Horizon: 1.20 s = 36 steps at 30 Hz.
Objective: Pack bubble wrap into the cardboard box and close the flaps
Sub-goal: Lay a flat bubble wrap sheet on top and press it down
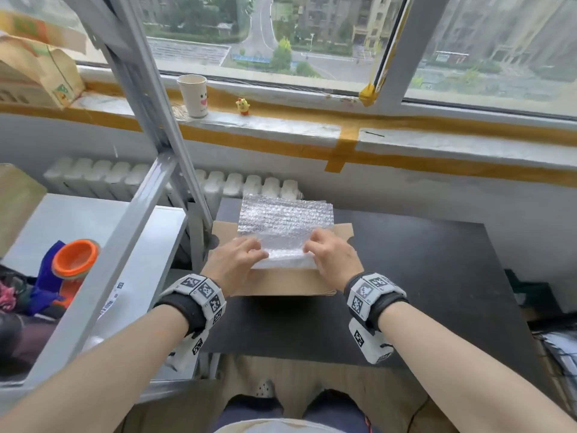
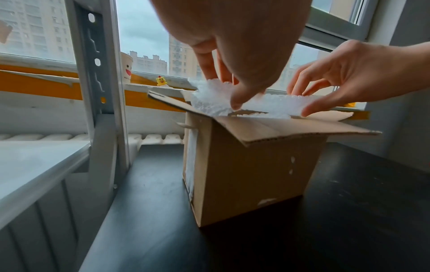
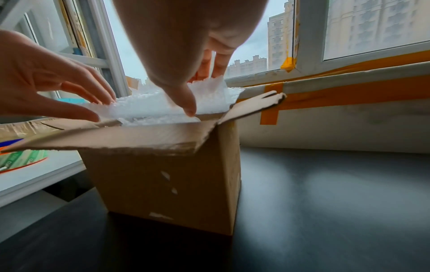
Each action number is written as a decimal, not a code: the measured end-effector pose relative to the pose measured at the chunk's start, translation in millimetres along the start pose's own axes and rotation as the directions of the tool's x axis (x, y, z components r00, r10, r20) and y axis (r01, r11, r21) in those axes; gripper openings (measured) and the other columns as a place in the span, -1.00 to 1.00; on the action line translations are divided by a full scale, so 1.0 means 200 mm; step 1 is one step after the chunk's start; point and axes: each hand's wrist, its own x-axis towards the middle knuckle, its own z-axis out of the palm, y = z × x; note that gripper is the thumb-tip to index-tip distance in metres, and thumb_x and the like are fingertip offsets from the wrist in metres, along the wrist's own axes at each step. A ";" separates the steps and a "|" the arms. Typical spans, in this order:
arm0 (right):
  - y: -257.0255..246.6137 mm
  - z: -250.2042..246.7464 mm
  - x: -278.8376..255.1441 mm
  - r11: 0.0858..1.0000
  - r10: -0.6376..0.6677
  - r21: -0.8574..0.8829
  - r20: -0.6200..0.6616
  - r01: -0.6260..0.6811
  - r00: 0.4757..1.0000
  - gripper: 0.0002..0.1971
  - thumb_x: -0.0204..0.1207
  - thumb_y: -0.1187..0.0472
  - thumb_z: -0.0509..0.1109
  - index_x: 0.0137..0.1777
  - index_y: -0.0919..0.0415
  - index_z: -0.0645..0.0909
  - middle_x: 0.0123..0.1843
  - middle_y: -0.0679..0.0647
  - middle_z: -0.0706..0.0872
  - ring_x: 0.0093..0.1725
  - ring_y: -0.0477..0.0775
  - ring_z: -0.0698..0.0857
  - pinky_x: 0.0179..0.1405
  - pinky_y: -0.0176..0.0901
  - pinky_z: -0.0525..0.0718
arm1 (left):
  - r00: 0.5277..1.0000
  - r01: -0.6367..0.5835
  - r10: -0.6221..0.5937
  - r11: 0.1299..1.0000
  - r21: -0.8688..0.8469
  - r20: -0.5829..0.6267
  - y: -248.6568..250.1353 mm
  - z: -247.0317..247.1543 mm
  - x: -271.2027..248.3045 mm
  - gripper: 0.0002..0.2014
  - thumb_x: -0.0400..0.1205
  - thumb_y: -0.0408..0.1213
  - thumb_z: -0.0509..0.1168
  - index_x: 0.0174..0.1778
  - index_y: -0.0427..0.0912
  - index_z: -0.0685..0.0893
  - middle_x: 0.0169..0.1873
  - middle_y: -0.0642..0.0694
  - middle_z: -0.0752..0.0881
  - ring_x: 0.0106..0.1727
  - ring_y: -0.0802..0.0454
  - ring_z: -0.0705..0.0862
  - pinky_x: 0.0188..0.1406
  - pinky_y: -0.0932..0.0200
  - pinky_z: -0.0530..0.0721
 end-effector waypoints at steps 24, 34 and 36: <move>-0.07 -0.04 0.06 0.973 0.174 0.059 0.445 -0.223 0.879 -0.39 0.64 0.06 0.26 0.63 -0.12 0.11 0.69 0.15 0.10 0.56 0.23 0.36 0.43 0.00 0.40 | 0.924 0.209 -0.214 0.977 0.051 0.317 0.02 0.06 0.06 -0.39 0.65 -0.29 0.26 0.60 -0.01 0.19 0.61 -0.05 0.24 0.58 -0.03 0.28 0.49 0.08 0.32; -0.07 0.07 0.20 0.964 0.205 0.019 0.588 -0.267 0.783 -0.32 0.59 0.16 0.34 0.62 -0.12 0.09 0.61 0.25 0.26 0.42 0.35 0.50 0.35 0.11 0.48 | 0.749 0.328 -0.348 0.934 0.139 0.564 -0.03 0.11 0.23 -0.17 0.50 -0.40 0.42 0.59 -0.04 0.10 0.35 -0.13 0.40 0.30 -0.16 0.50 0.12 -0.18 0.64; -0.07 0.06 0.21 0.965 0.205 0.016 0.576 -0.262 0.791 -0.32 0.57 0.17 0.36 0.61 -0.09 0.12 0.55 0.24 0.35 0.38 0.34 0.54 0.29 0.12 0.51 | 0.730 0.332 -0.377 0.925 0.186 0.570 -0.02 0.11 0.26 -0.26 0.47 -0.40 0.45 0.52 -0.12 0.22 0.30 -0.16 0.39 0.31 -0.18 0.47 0.14 -0.15 0.63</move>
